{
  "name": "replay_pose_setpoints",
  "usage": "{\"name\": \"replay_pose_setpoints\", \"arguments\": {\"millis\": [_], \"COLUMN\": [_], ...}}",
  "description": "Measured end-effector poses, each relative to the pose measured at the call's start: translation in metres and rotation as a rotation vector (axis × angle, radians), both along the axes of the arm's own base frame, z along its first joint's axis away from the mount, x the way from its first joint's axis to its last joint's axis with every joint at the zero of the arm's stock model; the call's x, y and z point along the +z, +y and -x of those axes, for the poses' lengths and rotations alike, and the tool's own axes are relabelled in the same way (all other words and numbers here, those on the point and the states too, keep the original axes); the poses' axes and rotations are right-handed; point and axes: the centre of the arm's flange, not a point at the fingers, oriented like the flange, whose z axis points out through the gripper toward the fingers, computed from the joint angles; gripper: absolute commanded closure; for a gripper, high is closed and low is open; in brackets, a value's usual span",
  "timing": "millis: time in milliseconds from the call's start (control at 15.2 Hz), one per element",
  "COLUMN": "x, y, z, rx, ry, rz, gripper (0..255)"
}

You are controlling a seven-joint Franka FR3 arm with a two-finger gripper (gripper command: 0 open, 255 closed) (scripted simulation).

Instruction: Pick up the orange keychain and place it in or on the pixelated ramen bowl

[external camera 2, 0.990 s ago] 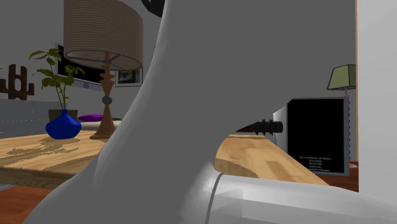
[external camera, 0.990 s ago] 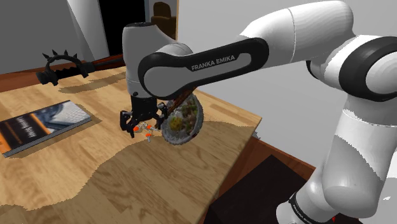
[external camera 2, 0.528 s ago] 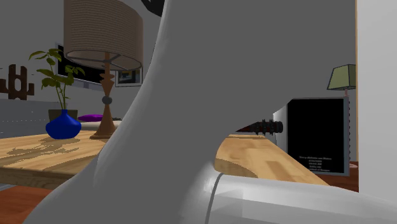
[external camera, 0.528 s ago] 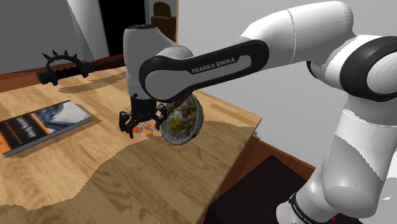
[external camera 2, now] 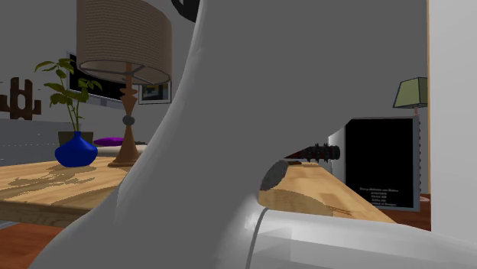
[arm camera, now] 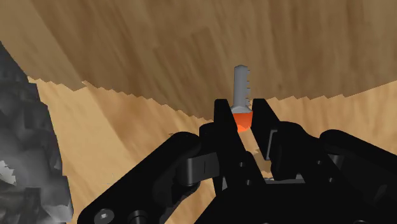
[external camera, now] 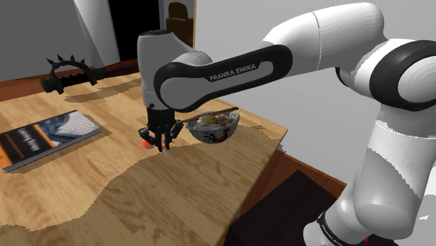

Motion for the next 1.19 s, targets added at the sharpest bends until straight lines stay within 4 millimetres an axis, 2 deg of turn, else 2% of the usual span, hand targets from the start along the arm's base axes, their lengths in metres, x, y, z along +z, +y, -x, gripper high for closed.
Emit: {"name": "replay_pose_setpoints", "arguments": {"millis": [396,1188], "x": [0.004,0.065], "y": [0.001,0.002], "z": [0.001,0.002], "rx": [0.003,0.004], "ry": [0.005,0.007], "rz": [-0.001,-0.001], "gripper": [255,255]}}
